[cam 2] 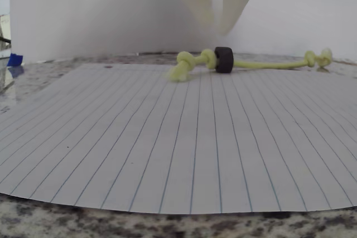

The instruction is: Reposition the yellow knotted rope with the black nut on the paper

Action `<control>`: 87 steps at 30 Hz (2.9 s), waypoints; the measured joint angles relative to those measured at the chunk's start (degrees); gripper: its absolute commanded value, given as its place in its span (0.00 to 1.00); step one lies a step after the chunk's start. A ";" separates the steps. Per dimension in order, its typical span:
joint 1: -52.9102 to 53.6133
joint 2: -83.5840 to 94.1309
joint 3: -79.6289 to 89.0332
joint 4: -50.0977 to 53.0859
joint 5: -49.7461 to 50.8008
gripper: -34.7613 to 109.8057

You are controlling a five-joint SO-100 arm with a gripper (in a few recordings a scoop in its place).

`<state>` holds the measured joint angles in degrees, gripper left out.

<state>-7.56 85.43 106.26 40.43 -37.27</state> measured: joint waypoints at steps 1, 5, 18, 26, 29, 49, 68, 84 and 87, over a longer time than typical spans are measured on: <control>-0.18 -0.62 -0.53 -0.26 0.70 0.38; -0.70 -2.81 -2.72 -0.44 2.99 0.44; -2.90 -5.62 -3.52 -2.64 6.50 0.49; -4.13 -7.21 -3.52 -3.16 7.21 0.51; -4.13 -7.73 -3.52 -4.66 7.29 0.49; -2.72 -11.43 -8.79 -0.44 4.75 0.49; -2.20 -13.62 -9.05 0.53 3.25 0.47; -1.41 -14.50 -9.14 -0.53 2.29 0.24; -1.32 -14.41 -9.14 -0.18 1.14 0.24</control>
<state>-8.88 71.02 97.12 40.25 -36.12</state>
